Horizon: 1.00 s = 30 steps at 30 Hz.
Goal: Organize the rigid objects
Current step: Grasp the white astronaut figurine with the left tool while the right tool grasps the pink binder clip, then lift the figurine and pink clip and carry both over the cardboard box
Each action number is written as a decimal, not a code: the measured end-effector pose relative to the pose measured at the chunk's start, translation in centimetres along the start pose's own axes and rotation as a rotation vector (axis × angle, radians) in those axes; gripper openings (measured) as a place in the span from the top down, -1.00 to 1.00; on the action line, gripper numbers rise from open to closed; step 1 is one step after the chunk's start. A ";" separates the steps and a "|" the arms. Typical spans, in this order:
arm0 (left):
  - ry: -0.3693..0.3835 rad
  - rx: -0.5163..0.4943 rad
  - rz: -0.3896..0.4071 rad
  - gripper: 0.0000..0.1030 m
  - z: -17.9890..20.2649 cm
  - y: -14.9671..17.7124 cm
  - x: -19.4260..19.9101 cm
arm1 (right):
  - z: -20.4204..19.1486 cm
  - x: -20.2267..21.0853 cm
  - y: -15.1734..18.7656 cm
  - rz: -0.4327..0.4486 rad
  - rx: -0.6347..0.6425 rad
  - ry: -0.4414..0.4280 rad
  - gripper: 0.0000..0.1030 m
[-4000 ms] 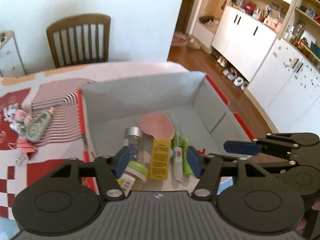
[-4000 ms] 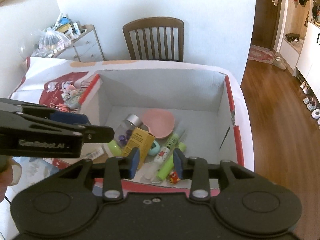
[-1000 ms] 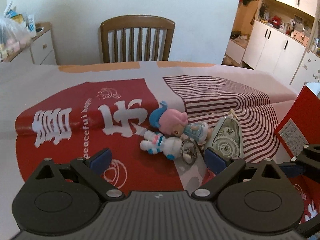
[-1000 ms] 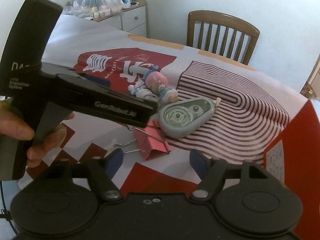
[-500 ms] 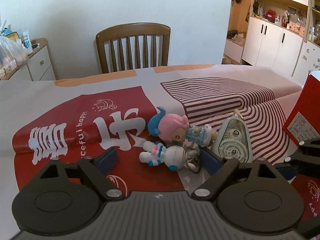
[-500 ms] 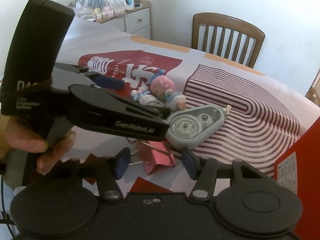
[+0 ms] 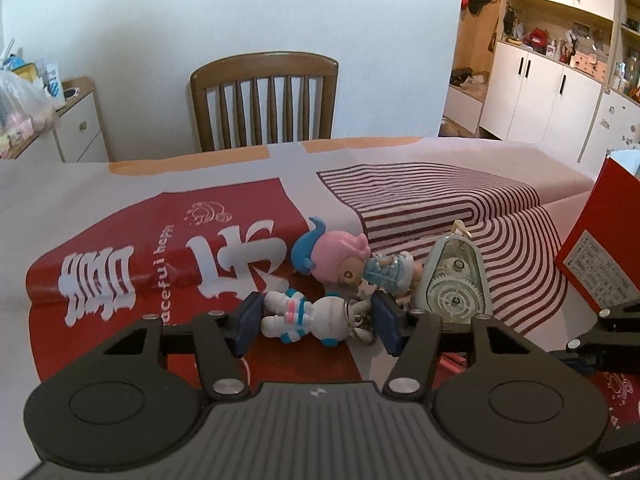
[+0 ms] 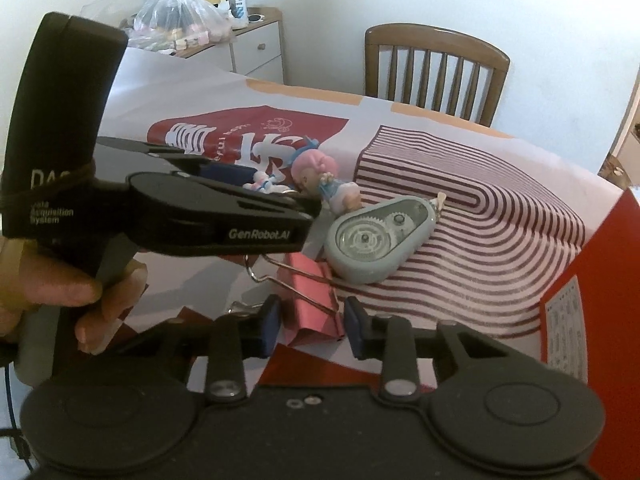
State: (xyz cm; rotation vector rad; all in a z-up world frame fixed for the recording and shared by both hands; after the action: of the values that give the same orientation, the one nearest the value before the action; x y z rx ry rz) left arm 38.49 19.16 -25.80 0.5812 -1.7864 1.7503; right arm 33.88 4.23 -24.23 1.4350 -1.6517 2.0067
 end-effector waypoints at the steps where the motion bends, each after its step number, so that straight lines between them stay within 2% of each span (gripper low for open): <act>1: -0.001 0.004 -0.002 -0.13 0.0 0.1 0.2 | 0.0 0.2 0.1 0.002 -0.006 0.000 0.40; 13: 0.032 0.109 -0.034 -0.13 -0.5 2.8 4.8 | -0.4 4.2 2.1 0.005 -0.087 -0.011 0.45; 22: 0.037 0.131 -0.049 -0.13 0.2 4.5 8.8 | -0.3 8.2 3.3 0.018 -0.092 0.003 0.48; 23: 0.040 0.135 -0.050 -0.13 0.3 4.6 9.3 | -0.3 8.6 3.4 0.018 -0.092 0.007 0.59; 24: 0.045 0.135 -0.051 -0.13 0.5 4.7 9.7 | -0.3 8.8 3.6 0.017 -0.089 0.008 0.84; 25: 0.049 0.133 -0.052 -0.13 0.8 4.7 10.1 | -0.3 9.1 3.7 0.014 -0.086 0.007 0.89; 30: 0.064 0.113 -0.036 -0.13 2.0 4.7 12.4 | -0.6 10.6 4.4 0.011 -0.044 -0.002 0.88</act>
State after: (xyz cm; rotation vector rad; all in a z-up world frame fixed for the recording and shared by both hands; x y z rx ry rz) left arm 25.96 18.42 -21.11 0.5932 -1.6324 1.8334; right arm 25.16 -1.30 -19.25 1.4163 -1.6969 1.9625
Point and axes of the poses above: each gripper's, at about its wrist camera, not at the fingertips, and x roughly against the way its jaws point, z to its right, y to its underside, the point moved 9 cm from there along -x, roughly the way its jaws point, and after that the axes turned 2 degrees about -x, right-handed, at the moved point
